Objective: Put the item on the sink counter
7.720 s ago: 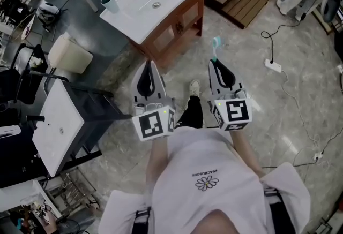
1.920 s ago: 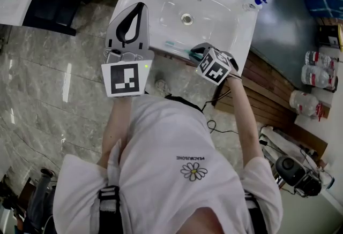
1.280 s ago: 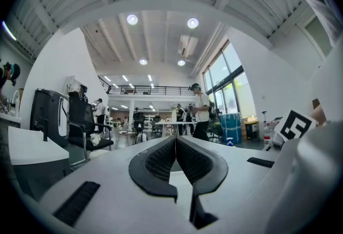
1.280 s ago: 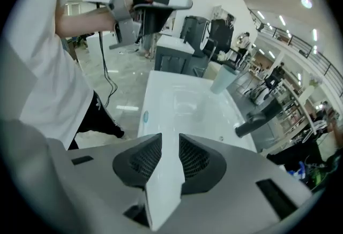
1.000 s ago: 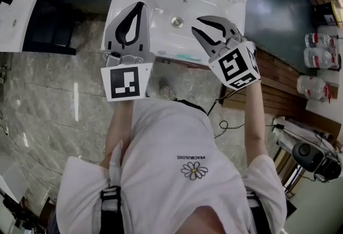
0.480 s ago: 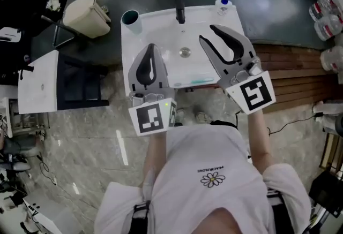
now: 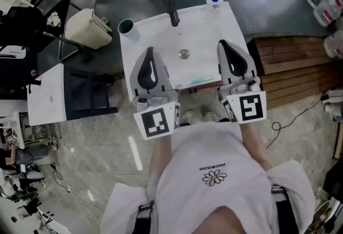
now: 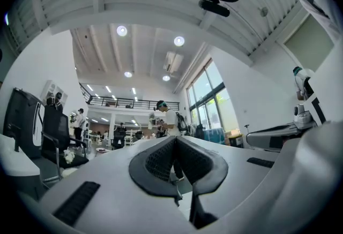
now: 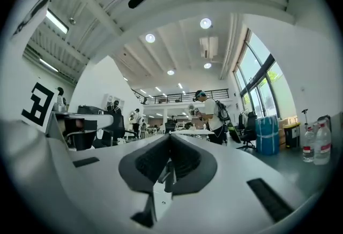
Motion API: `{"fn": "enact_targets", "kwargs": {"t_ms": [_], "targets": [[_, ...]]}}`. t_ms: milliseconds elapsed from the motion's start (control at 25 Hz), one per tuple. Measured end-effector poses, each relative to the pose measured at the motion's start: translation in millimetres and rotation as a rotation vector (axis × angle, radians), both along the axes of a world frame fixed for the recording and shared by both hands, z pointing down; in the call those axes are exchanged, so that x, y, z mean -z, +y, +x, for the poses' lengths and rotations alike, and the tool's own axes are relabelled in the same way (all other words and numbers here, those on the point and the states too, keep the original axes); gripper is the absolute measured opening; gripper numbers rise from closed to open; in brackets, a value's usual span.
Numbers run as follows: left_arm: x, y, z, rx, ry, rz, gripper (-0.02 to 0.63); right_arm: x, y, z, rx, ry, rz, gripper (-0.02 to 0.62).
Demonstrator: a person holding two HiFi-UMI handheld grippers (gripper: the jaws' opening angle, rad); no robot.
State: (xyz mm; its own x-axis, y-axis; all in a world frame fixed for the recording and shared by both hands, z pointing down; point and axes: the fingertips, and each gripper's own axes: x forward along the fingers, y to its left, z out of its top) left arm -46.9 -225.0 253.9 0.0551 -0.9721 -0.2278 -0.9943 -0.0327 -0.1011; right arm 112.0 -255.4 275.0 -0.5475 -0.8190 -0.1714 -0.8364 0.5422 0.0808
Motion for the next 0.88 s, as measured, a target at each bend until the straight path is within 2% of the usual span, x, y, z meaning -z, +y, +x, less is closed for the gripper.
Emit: {"fn": "enact_targets", "kwargs": {"t_ms": [240,640,880], "targets": [[-3.2,-3.9,14.4,-0.021,-0.010,0.005,0.017,-10.9,-1.4,5.6,-0.030,0.046,-0.006,0.012],[-0.1,-10.9,23.7,-0.052,-0.014,0.017,0.017,-11.9,-8.3,7.4,-0.057,0.063,-0.012,0.012],[-2.0,-10.5,22.7,-0.048,0.004,0.004,0.017,-19.1,-6.5,3.9,-0.025,0.068,-0.041,0.012]]}}
